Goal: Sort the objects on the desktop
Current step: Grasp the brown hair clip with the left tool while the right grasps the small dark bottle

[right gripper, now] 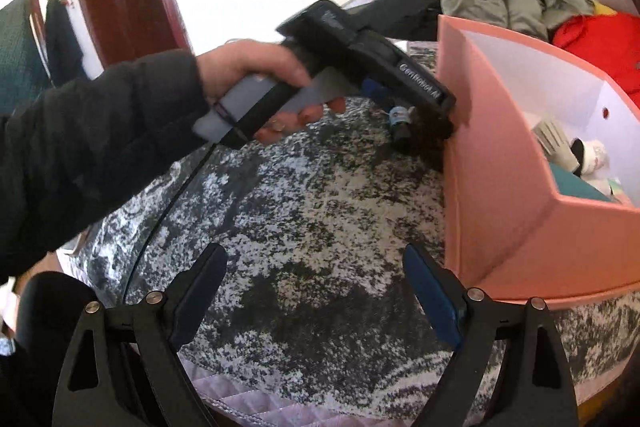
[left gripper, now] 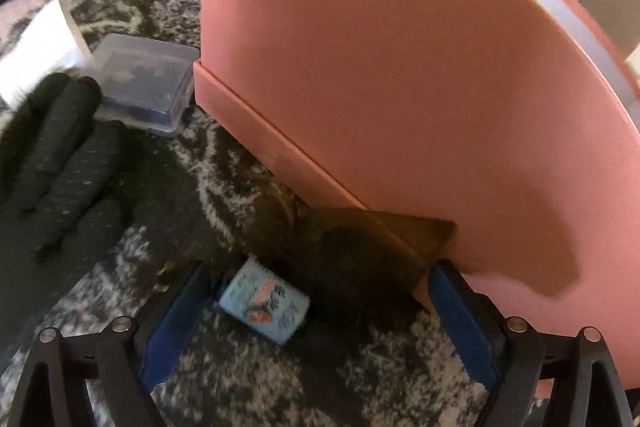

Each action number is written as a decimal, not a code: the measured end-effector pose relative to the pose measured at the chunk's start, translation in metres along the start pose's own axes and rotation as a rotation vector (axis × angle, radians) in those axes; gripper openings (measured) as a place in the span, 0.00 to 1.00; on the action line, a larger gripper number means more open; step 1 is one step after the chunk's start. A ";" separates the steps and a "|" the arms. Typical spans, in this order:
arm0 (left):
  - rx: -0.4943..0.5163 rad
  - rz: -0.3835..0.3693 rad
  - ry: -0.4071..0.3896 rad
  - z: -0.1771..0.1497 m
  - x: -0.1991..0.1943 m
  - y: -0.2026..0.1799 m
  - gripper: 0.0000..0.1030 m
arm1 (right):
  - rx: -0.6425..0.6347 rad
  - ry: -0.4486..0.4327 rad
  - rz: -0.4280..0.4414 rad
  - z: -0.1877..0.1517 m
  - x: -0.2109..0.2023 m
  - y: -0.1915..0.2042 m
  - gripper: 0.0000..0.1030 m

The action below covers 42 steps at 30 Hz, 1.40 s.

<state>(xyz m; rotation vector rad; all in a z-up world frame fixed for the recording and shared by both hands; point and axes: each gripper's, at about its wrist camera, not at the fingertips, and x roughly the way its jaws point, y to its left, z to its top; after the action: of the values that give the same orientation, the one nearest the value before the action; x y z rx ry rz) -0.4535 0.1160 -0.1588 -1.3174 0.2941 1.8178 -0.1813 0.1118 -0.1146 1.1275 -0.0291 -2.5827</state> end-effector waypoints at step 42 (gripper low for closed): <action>-0.418 0.257 -0.325 -0.095 -0.150 0.029 0.08 | -0.007 0.003 -0.185 0.122 0.090 -0.031 0.25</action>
<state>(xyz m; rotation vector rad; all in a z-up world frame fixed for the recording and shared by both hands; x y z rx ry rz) -0.3992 -0.0344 -0.0761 -1.2696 -0.1057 2.3669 -0.3353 0.1012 -0.0991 1.1828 0.0883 -2.7395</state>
